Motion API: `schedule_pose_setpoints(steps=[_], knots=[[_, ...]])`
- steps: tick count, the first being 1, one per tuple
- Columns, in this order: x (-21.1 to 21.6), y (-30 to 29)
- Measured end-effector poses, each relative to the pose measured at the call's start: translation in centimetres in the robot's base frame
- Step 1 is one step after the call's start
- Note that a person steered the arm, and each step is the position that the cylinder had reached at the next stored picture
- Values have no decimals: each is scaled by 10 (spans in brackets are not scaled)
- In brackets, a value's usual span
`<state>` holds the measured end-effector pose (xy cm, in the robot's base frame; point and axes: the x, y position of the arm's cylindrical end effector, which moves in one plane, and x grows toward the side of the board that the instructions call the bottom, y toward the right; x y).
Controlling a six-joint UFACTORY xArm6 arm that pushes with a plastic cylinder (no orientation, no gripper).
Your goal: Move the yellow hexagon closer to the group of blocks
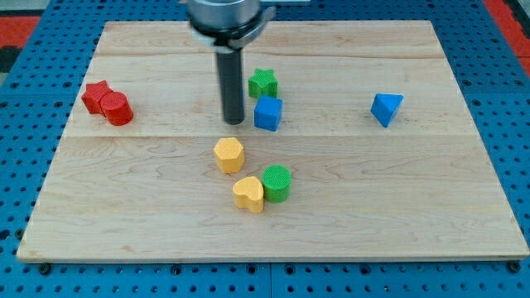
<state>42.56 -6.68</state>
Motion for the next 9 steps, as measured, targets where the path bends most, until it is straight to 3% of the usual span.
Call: schedule_pose_setpoints(steps=[1,2,3,4,5,6,7,8,9], knots=[[-11,40],[-29,17],[-30,111],[-3,110],[1,61],[-29,-30],[-78,-12],[-89,30],[-79,125]])
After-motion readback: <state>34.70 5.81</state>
